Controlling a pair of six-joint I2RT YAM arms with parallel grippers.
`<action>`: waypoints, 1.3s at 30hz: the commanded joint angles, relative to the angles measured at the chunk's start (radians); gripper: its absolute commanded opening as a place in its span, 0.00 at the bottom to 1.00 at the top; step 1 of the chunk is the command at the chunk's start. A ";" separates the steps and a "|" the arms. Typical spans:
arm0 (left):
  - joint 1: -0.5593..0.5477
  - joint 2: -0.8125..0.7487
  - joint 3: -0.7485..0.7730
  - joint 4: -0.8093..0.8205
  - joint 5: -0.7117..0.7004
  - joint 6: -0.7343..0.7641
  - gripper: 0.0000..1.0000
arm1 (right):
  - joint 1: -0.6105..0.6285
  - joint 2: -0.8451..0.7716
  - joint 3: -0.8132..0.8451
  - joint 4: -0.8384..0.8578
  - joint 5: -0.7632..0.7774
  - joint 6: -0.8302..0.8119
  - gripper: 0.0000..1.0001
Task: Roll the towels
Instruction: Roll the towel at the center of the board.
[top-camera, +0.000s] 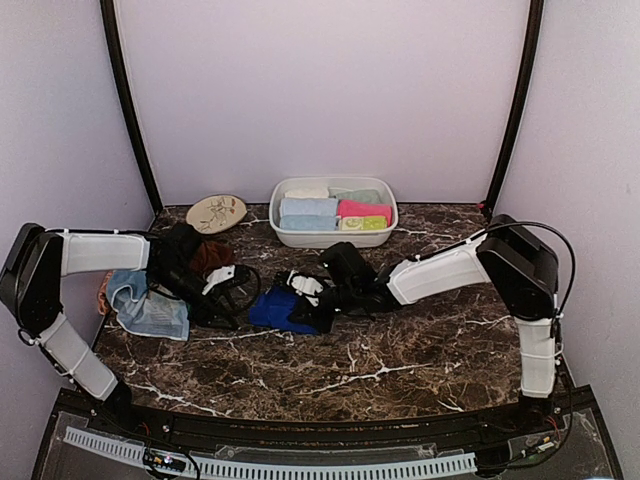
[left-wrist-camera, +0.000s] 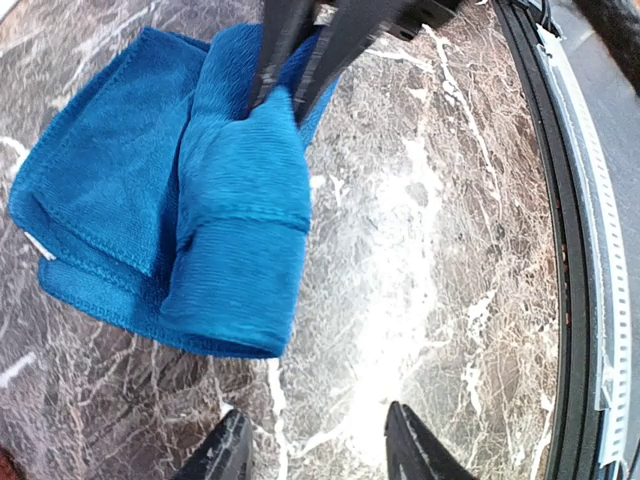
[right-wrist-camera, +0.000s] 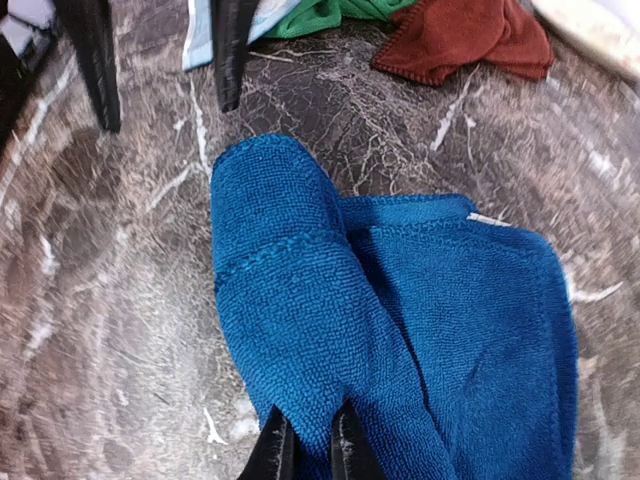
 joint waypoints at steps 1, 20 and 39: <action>-0.042 -0.046 0.001 0.063 -0.016 0.013 0.46 | -0.063 0.073 0.039 -0.131 -0.260 0.272 0.00; -0.258 0.177 0.137 0.325 -0.286 -0.034 0.31 | -0.140 0.212 0.150 -0.240 -0.460 0.475 0.02; -0.234 0.368 0.262 0.053 -0.165 -0.073 0.00 | -0.136 -0.264 -0.338 0.196 0.019 0.291 0.50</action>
